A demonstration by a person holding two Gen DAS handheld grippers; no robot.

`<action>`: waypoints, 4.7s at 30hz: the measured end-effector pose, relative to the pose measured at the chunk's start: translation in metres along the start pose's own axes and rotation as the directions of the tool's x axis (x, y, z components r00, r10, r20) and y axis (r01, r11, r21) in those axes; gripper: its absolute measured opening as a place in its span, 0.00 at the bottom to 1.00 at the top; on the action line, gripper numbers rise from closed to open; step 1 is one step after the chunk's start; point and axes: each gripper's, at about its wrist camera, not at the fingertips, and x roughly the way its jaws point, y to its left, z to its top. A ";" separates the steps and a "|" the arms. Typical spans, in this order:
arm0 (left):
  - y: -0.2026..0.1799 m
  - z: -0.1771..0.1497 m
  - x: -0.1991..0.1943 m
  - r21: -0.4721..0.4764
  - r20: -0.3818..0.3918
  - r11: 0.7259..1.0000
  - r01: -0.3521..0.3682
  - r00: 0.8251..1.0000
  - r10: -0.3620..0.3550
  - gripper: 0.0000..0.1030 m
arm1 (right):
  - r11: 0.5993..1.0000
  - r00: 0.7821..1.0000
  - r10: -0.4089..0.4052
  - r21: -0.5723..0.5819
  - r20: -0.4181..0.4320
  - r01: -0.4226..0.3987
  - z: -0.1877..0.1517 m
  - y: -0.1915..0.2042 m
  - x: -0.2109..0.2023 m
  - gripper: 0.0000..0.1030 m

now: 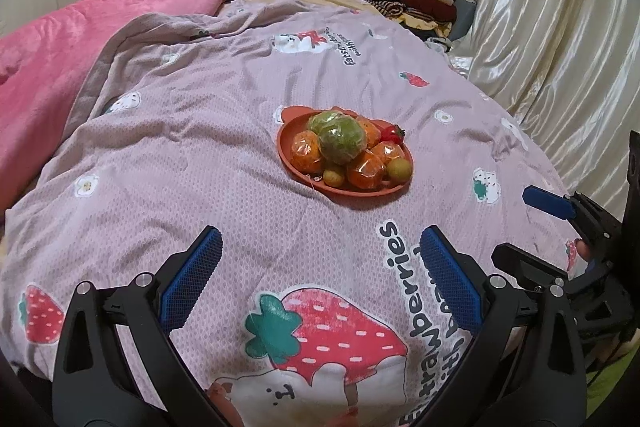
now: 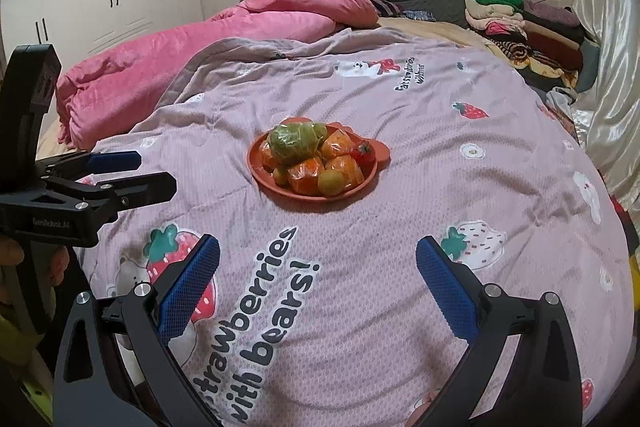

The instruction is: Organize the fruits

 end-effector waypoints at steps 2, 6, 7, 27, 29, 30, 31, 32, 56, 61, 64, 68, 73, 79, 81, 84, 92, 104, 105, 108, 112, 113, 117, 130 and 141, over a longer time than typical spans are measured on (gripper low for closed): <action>0.000 0.000 0.000 -0.002 -0.001 1.000 -0.002 1.000 0.002 0.90 | 1.000 1.000 0.001 -0.001 0.001 -0.001 0.000 0.000 0.000 0.95; 0.000 -0.003 -0.002 -0.005 0.005 1.000 -0.007 1.000 0.007 0.90 | 1.000 1.000 -0.001 -0.004 0.002 0.001 -0.002 0.001 0.000 0.95; 0.000 -0.005 -0.003 -0.003 0.007 1.000 -0.008 1.000 0.008 0.90 | 1.000 1.000 0.000 -0.003 0.002 0.000 -0.003 0.001 0.000 0.95; -0.001 -0.023 -0.003 0.003 -0.002 1.000 -0.012 1.000 0.012 0.91 | 1.000 1.000 -0.008 0.011 -0.008 0.008 -0.019 0.003 0.000 0.95; 0.000 -0.027 -0.001 0.006 -0.005 1.000 -0.013 1.000 0.013 0.91 | 1.000 1.000 -0.006 0.011 -0.011 0.006 -0.022 0.004 0.001 0.95; -0.001 -0.028 0.000 0.008 -0.010 1.000 -0.015 1.000 0.015 0.91 | 1.000 1.000 -0.006 0.010 -0.014 0.007 -0.023 0.004 0.002 0.95; 0.000 -0.030 0.001 0.007 -0.012 1.000 -0.018 1.000 0.018 0.91 | 1.000 1.000 -0.008 0.011 -0.014 0.008 -0.024 0.004 0.003 0.95; 0.000 -0.032 0.001 0.005 -0.013 1.000 -0.018 1.000 0.018 0.91 | 1.000 1.000 -0.013 0.014 -0.006 0.013 -0.025 0.004 0.002 0.95; 0.003 -0.054 0.018 -0.011 -0.038 1.000 -0.016 0.999 0.016 0.91 | 0.999 0.999 -0.023 0.038 -0.049 0.025 -0.046 0.000 0.022 0.95; 0.003 -0.054 0.019 -0.010 -0.039 1.000 -0.022 0.999 0.022 0.91 | 0.999 0.999 -0.024 0.037 -0.048 0.026 -0.045 0.001 0.021 0.95; 0.003 -0.054 0.018 -0.009 -0.036 1.000 -0.024 0.999 0.023 0.91 | 0.999 0.999 -0.025 0.039 -0.046 0.026 -0.046 0.001 0.021 0.95; 0.003 -0.053 0.017 -0.009 -0.033 1.000 -0.025 0.999 0.025 0.91 | 0.999 0.999 -0.027 0.039 -0.046 0.029 -0.046 0.000 0.021 0.95; 0.003 -0.053 0.017 -0.011 -0.033 1.000 -0.028 0.999 0.027 0.91 | 0.999 0.999 -0.026 0.039 -0.046 0.027 -0.046 0.000 0.020 0.96; 0.002 -0.052 0.016 -0.001 -0.037 1.000 -0.027 0.999 0.027 0.91 | 0.999 0.999 -0.027 0.041 -0.045 0.029 -0.046 0.000 0.020 0.96; 0.001 -0.052 0.016 0.000 -0.035 1.000 -0.025 0.999 0.025 0.91 | 0.999 0.999 -0.028 0.042 -0.044 0.030 -0.046 -0.001 0.019 0.96; 0.001 -0.052 0.016 -0.005 -0.036 1.000 -0.018 0.999 0.018 0.91 | 0.999 0.999 -0.029 0.045 -0.046 0.031 -0.046 -0.002 0.019 0.96; 0.001 -0.052 0.015 -0.003 -0.034 1.000 -0.027 0.999 0.027 0.91 | 0.998 0.999 -0.030 0.046 -0.045 0.032 -0.047 -0.002 0.019 0.96; 0.002 -0.051 0.012 -0.003 -0.029 0.999 -0.042 0.999 0.042 0.91 | 0.998 0.998 -0.034 0.047 -0.043 0.036 -0.047 -0.003 0.017 0.96; 0.002 -0.051 0.012 -0.002 -0.030 0.999 -0.043 0.999 0.043 0.91 | 0.998 0.999 -0.033 0.047 -0.042 0.035 -0.047 -0.003 0.016 0.96; 0.002 -0.051 0.012 0.000 -0.030 0.999 -0.042 0.999 0.042 0.91 | 0.998 0.998 -0.035 0.048 -0.042 0.037 -0.046 -0.003 0.015 0.96; 0.003 -0.051 0.011 0.001 -0.029 0.999 -0.041 0.999 0.041 0.91 | 0.998 0.998 -0.038 0.048 -0.042 0.040 -0.046 -0.004 0.013 0.95; 0.003 -0.051 0.012 0.002 -0.030 0.999 -0.043 0.999 0.043 0.91 | 0.998 0.998 -0.039 0.048 -0.041 0.041 -0.045 -0.004 0.012 0.95; 0.001 -0.051 0.011 0.005 -0.028 0.999 -0.045 0.999 0.045 0.91 | 0.998 0.998 -0.039 0.048 -0.040 0.041 -0.045 -0.004 0.012 0.96; 0.001 -0.051 0.013 0.007 -0.033 0.999 -0.052 0.998 0.052 0.91 | 0.997 0.998 -0.050 0.058 -0.033 0.052 -0.043 -0.006 0.009 0.96; 0.001 -0.051 0.012 0.010 -0.032 0.998 -0.060 0.998 0.060 0.91 | 0.997 0.998 -0.052 0.056 -0.031 0.054 -0.042 -0.005 0.009 0.96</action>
